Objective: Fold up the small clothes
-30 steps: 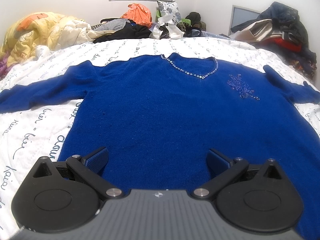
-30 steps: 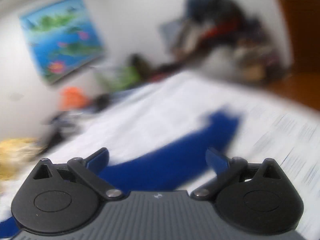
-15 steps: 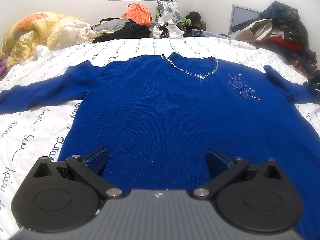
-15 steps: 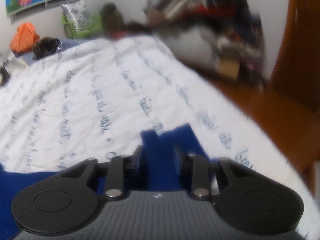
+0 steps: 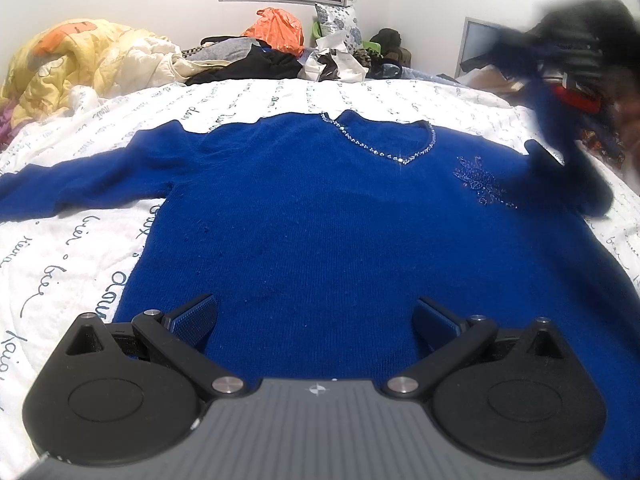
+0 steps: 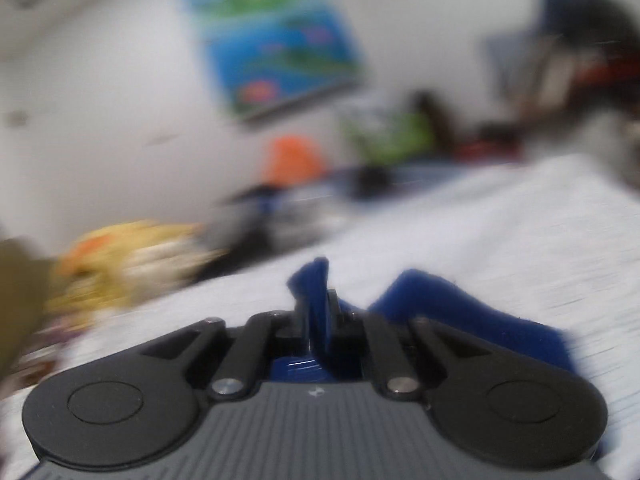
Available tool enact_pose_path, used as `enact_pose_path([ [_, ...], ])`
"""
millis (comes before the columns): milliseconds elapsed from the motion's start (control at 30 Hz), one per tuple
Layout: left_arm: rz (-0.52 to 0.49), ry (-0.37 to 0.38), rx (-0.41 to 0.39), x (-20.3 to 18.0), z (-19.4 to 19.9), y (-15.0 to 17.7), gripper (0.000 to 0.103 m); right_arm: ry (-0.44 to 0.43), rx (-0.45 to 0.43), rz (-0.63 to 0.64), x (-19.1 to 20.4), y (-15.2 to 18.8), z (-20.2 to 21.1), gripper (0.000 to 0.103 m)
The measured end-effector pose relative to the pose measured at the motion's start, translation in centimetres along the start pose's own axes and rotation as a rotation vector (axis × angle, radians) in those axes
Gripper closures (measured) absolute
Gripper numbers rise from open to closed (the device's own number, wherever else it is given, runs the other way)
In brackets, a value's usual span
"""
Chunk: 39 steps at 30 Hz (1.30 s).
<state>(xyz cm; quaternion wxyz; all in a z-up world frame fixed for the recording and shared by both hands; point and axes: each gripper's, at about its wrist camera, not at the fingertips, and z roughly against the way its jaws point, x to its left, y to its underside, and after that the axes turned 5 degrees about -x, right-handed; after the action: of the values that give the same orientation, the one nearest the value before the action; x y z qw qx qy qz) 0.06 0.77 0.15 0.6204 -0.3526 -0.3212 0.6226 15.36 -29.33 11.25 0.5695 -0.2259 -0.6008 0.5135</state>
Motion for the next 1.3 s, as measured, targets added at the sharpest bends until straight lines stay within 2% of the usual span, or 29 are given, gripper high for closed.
enact_pose_path([
  [33, -0.003, 0.001, 0.001, 0.0, 0.0, 0.0, 0.000, -0.058, 0.030, 0.006, 2.6, 1.7, -0.8, 0.070],
  [67, -0.005, 0.001, 0.001, 0.1, 0.0, 0.0, 0.000, -0.116, 0.095, 0.028, 4.9, 3.6, -1.8, 0.021],
  [100, -0.007, 0.002, 0.002, 0.0, 0.1, 0.0, 0.000, -0.133, 0.182, 0.061, 6.6, 5.5, -2.8, 0.007],
  [133, -0.008, 0.003, 0.002, 0.0, 0.1, 0.1, 0.000, -0.106, 0.231, 0.080, 7.8, 7.4, -3.1, 0.007],
  [267, -0.011, 0.004, 0.004, 0.0, 0.1, 0.0, 0.000, -0.072, 0.173, 0.061, 7.2, 11.4, 0.8, 0.007],
  [367, -0.033, 0.051, 0.049, -0.3, -0.3, -1.3, 0.000, 0.076, 0.090, 0.114, 5.0, 12.2, 4.5, 0.007],
  [433, 0.046, 0.140, 0.082, 0.1, -1.3, -3.6, 0.000, 0.160, 0.056, 0.119, 3.4, 12.7, 6.3, 0.007],
  [500, 0.169, 0.215, 0.132, 0.5, -3.3, -6.3, 0.000, 0.208, 0.066, 0.031, 1.3, 13.1, 7.1, 0.007],
  [567, 0.260, 0.234, 0.178, 0.7, -5.7, -8.3, 0.013, 0.199, 0.012, -0.048, -0.2, 12.9, 7.8, 0.007],
  [633, 0.297, 0.214, 0.221, 0.2, -8.6, -9.7, 0.042, 0.226, 0.009, -0.046, -0.3, 12.9, 7.2, 0.007],
  [667, 0.303, 0.198, 0.259, 0.0, -10.0, -10.2, 0.048, 0.219, 0.030, -0.043, -0.3, 13.0, 6.7, 0.007],
  [700, 0.289, 0.179, 0.249, -0.6, -10.9, -10.6, 0.049, 0.209, 0.047, -0.040, -0.2, 13.0, 6.1, 0.007],
  [767, 0.236, 0.153, 0.245, -1.7, -11.8, -11.2, 0.077, 0.200, 0.055, -0.031, -0.3, 13.4, 6.1, 0.007],
  [800, 0.191, 0.119, 0.237, -2.4, -12.1, -11.4, 0.095, 0.198, 0.051, -0.031, -0.3, 13.5, 6.1, 0.007],
  [867, 0.169, 0.093, 0.203, -2.6, -11.7, -11.8, 0.095, 0.202, 0.046, -0.040, -0.4, 13.5, 6.3, 0.007],
  [1000, 0.119, 0.058, 0.041, -0.7, -8.0, -13.5, 0.095, 0.198, 0.040, -0.053, -0.7, 13.5, 6.5, 0.007],
  [1067, 0.080, -0.003, 0.001, 1.3, -6.8, -13.6, 0.095, 0.196, 0.044, -0.050, -0.6, 13.6, 6.5, 0.007],
  [1133, 0.051, -0.083, 0.023, 3.6, -7.1, -12.6, 0.095, 0.193, 0.046, -0.049, -0.5, 13.6, 6.5, 0.007],
  [1200, 0.051, -0.150, 0.093, 5.8, -8.4, -11.1, 0.095, 0.192, 0.050, -0.050, -0.5, 13.6, 6.4, 0.007],
  [1267, 0.049, -0.157, 0.129, 6.9, -9.1, -9.8, 0.095, 0.192, 0.056, -0.047, -0.5, 13.6, 6.3, 0.007],
  [1300, 0.029, -0.146, 0.109, 6.9, -8.8, -9.6, 0.094, 0.194, 0.059, -0.046, -0.5, 13.6, 6.2, 0.007],
])
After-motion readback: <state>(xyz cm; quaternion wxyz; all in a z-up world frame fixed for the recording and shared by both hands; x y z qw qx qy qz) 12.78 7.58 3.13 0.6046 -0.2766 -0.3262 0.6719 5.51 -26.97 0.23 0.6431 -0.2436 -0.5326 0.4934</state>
